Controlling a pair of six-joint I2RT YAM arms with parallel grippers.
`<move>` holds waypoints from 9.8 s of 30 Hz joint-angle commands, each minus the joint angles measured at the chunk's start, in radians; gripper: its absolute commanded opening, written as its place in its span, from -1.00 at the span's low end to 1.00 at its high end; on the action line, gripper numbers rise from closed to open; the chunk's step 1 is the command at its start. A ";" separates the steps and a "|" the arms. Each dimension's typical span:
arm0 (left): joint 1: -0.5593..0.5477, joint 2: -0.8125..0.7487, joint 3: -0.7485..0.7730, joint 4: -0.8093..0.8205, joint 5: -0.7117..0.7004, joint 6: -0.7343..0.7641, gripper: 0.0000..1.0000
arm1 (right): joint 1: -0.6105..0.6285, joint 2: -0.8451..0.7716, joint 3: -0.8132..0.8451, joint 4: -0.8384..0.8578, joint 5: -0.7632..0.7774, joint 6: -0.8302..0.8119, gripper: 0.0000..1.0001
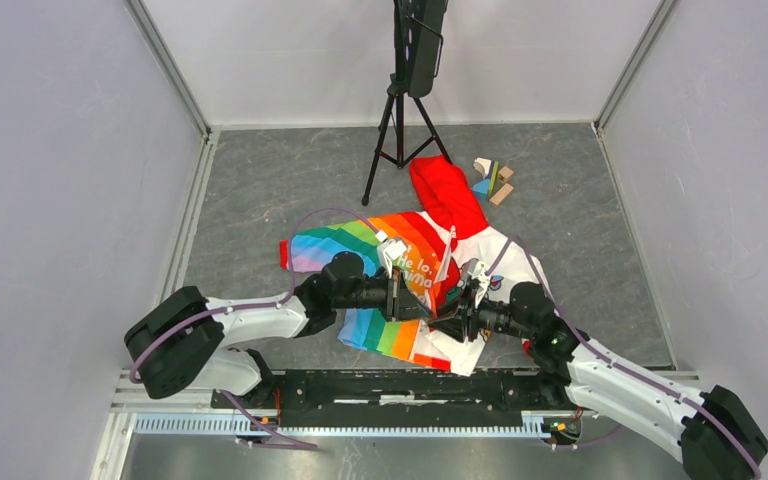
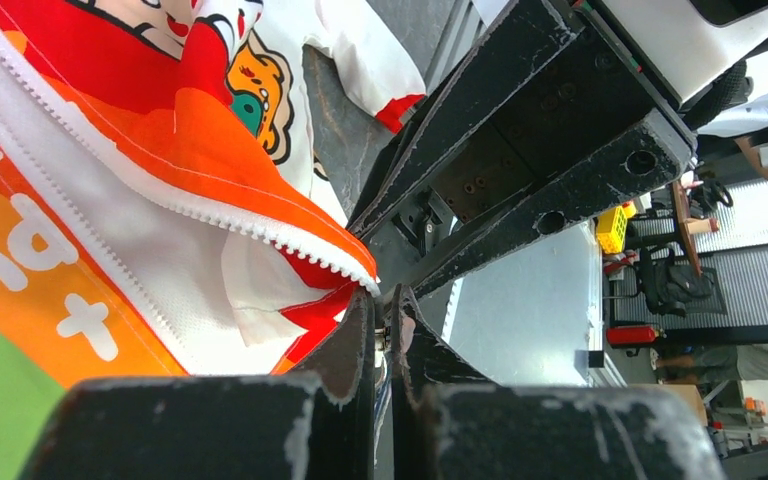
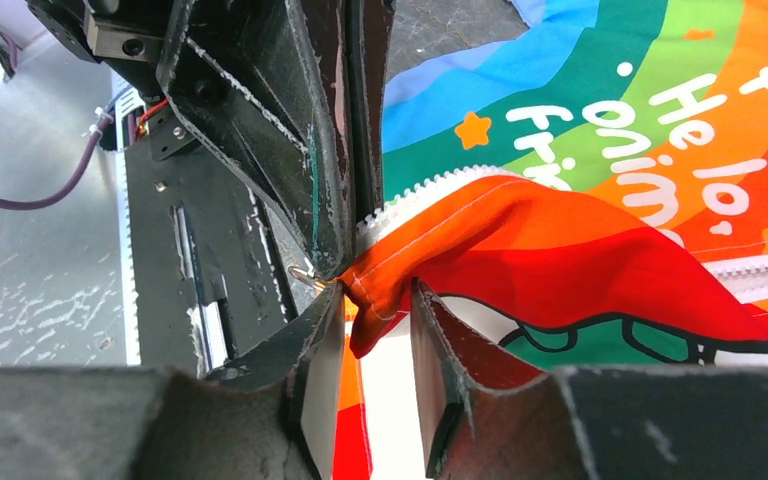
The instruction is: Zip up the jacket
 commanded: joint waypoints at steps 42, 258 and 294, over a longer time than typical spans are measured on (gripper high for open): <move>-0.020 -0.160 0.349 -1.036 -0.202 0.049 0.30 | -0.001 -0.176 -0.014 -0.136 0.246 -0.351 -0.99; -0.231 0.450 0.804 -1.512 -0.687 -0.107 -0.50 | -0.002 -0.383 -0.016 -0.269 0.590 -0.088 -0.99; -0.067 -0.208 -0.008 -0.174 -0.435 0.411 -0.95 | -0.003 0.091 0.051 -0.089 -0.036 -0.104 -0.99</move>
